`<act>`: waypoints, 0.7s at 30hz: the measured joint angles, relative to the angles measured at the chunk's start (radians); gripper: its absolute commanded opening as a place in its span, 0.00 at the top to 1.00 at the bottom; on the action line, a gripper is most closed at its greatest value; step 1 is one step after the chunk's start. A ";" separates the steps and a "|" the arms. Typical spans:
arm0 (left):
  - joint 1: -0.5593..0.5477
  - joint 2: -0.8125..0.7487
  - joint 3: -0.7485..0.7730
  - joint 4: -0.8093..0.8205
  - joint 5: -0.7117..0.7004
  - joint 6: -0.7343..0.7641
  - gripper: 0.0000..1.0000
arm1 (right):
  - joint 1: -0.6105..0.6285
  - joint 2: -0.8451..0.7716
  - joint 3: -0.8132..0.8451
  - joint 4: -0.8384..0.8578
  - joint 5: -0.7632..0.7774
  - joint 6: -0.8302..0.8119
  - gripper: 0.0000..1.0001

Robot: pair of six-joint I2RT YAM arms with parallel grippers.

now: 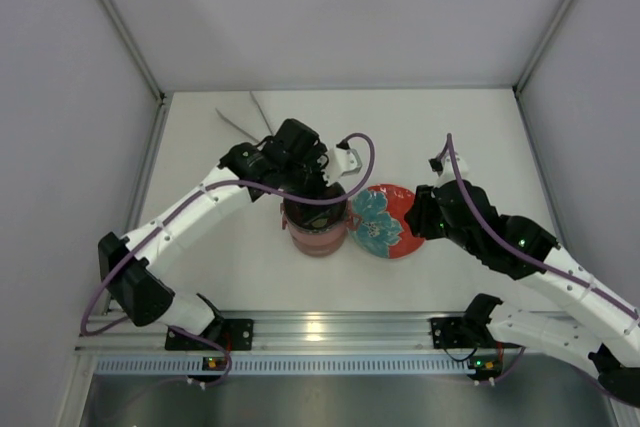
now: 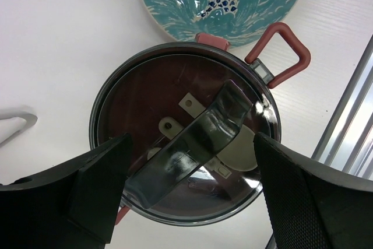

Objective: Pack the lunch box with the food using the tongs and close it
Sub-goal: Place the box lid in the packing box.

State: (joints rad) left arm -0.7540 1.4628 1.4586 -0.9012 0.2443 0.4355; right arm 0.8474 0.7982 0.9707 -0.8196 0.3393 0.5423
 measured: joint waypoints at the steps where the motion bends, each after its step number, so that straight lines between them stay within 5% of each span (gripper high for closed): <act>1: 0.000 0.003 0.000 0.000 0.000 0.000 0.11 | 0.000 0.000 0.000 0.000 0.000 0.000 0.67; 21: 0.000 0.027 0.035 -0.022 -0.022 -0.030 0.18 | 0.000 0.000 0.000 0.000 0.000 0.000 0.67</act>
State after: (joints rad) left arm -0.7540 1.4895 1.4933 -0.9234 0.2226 0.4057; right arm 0.8474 0.7982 0.9707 -0.8200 0.3393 0.5423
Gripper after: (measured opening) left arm 0.828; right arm 0.334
